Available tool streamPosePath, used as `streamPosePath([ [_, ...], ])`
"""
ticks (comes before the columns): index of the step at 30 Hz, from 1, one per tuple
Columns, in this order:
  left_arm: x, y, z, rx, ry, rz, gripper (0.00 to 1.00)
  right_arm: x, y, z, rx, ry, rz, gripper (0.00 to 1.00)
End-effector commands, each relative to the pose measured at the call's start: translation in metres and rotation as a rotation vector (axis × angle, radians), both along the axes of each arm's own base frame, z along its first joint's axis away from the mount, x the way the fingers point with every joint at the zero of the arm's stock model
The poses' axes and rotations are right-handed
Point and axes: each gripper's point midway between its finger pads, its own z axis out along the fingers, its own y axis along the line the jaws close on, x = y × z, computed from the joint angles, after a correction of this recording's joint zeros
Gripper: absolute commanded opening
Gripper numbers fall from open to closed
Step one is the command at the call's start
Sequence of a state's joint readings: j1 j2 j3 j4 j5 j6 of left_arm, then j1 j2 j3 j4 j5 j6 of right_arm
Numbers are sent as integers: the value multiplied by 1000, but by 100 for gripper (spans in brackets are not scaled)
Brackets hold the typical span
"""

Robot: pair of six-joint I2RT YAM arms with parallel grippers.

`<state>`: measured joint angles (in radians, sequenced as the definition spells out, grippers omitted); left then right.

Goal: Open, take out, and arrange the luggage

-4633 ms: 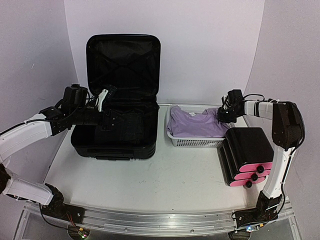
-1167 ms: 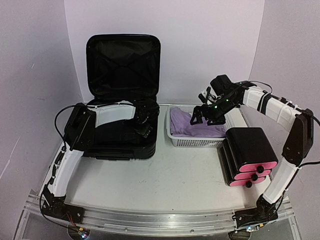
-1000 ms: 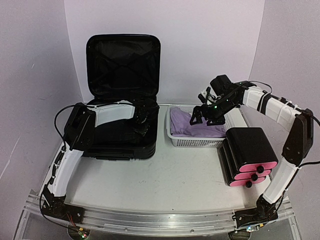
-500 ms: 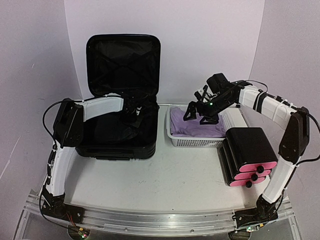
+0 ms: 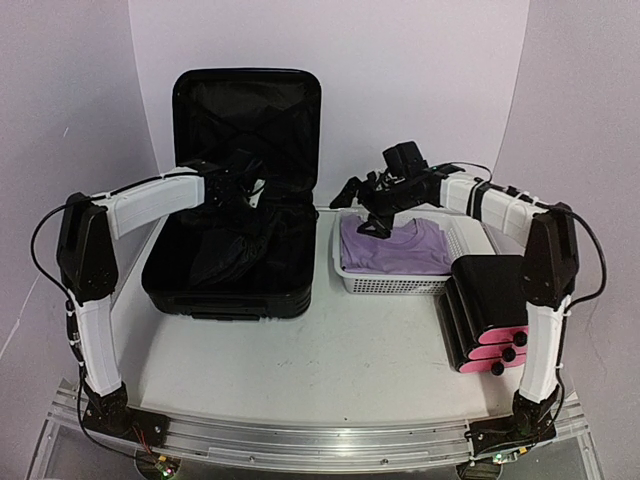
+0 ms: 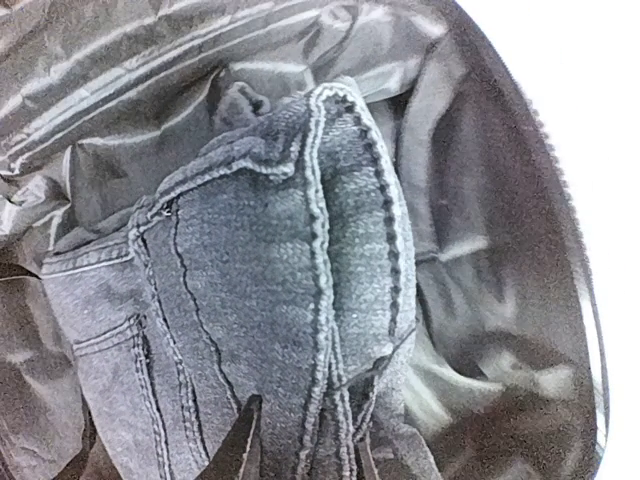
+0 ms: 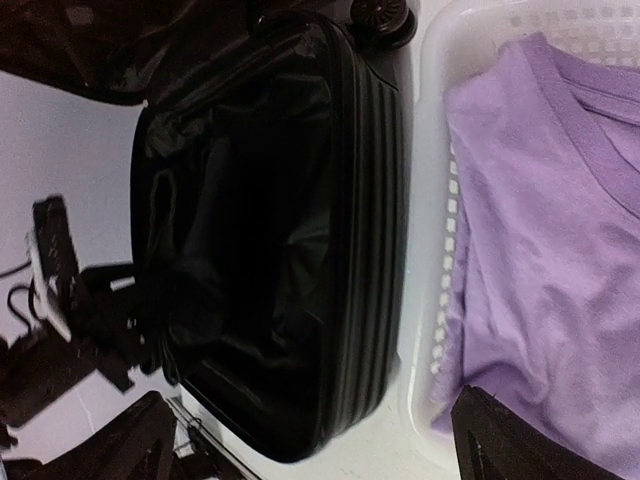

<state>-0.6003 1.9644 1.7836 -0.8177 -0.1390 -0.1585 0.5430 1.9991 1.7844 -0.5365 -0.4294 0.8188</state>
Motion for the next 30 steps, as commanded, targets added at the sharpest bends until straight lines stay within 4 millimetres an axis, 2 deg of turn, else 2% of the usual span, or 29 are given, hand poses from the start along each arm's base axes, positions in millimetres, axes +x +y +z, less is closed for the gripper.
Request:
streamPosePath([
  [1,-12,-25,64,-189,-104,-99,0,28,54,36,186,-45,-67,98],
  [5,-26,-33,65,-243,-73,-160,0,39,90,26,255,-19,-91,98],
  [9,-31,-36,64,-266,-56,-172,0,40,116,15,274,-9,-99,98],
  [13,-34,-36,65,-273,-60,-179,0,31,135,-5,261,29,-123,98],
  [18,-34,-39,64,-286,-50,-188,0,25,150,-31,239,69,-161,98],
  [22,-36,-42,60,-293,-36,-197,0,24,164,-41,254,98,-173,98],
  [26,-38,-41,58,-298,-28,-193,0,28,173,-54,275,141,-200,88],
  [30,-43,-39,58,-298,-25,-200,5,28,186,-50,312,150,-188,74],
])
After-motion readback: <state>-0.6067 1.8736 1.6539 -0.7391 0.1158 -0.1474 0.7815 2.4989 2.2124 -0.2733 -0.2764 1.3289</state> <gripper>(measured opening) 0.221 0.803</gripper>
